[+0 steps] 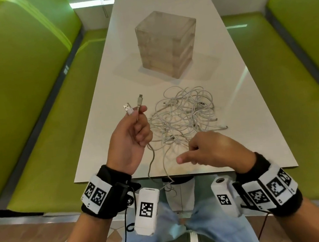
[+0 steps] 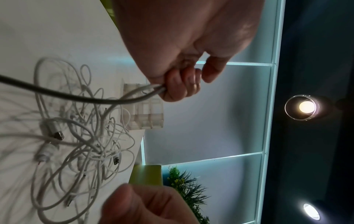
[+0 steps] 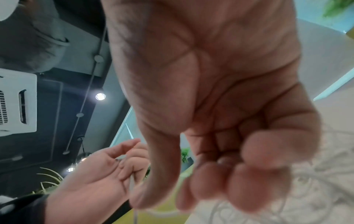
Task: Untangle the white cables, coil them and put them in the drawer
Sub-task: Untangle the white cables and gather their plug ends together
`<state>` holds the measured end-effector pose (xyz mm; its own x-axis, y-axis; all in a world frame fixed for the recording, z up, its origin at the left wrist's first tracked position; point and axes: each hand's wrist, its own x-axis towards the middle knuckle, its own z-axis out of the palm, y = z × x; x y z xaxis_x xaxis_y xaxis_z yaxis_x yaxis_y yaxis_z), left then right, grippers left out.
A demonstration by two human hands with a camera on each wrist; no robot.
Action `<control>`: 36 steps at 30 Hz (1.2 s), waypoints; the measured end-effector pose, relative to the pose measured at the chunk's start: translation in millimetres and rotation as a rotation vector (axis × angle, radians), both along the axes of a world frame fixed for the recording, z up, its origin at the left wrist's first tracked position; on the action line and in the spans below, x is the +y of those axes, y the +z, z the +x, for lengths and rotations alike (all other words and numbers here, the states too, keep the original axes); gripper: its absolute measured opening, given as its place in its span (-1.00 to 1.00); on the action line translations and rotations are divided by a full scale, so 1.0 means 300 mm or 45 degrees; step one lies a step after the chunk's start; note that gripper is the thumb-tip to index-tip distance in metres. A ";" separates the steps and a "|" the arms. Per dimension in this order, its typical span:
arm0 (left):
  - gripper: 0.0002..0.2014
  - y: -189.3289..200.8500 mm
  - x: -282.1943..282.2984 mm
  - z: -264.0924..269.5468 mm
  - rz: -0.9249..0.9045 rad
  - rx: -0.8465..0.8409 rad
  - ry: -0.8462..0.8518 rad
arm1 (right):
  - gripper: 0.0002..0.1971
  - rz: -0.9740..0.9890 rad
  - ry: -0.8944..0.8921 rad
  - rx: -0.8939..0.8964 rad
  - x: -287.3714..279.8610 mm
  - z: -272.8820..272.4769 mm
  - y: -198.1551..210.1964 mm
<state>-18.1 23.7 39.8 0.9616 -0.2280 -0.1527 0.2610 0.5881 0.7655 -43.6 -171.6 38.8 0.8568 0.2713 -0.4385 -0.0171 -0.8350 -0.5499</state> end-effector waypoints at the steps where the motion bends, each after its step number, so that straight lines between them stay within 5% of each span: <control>1: -0.81 0.000 0.002 -0.002 -0.007 -0.002 -0.011 | -0.60 0.055 -0.047 -0.069 -0.011 -0.001 0.003; 3: -0.78 -0.005 -0.005 -0.006 -0.001 -0.030 -0.039 | -0.65 0.308 -0.095 -0.176 -0.004 -0.002 -0.001; 6: -0.81 -0.011 -0.031 -0.018 0.032 -0.098 -0.071 | -0.42 0.562 0.045 -0.189 0.064 -0.001 -0.049; 11: -0.81 -0.015 -0.028 -0.015 0.152 -0.126 0.012 | -0.82 0.892 0.021 -0.142 0.172 -0.054 -0.128; 28: -0.67 -0.053 0.015 0.012 0.139 0.016 0.159 | -0.84 0.631 0.136 0.043 0.170 -0.080 -0.237; 31: -0.70 -0.057 0.025 0.011 0.178 0.001 0.149 | -0.57 0.520 0.155 -0.022 0.133 -0.062 -0.205; 36: -0.71 -0.071 0.019 0.007 0.216 0.027 0.127 | -0.84 0.660 -0.303 -0.315 -0.009 0.042 -0.101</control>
<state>-15.9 29.4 18.4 0.9742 -0.1010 -0.2016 0.2253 0.4751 0.8506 -31.0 -174.4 8.5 0.9793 0.1850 -0.0816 0.0101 -0.4475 -0.8942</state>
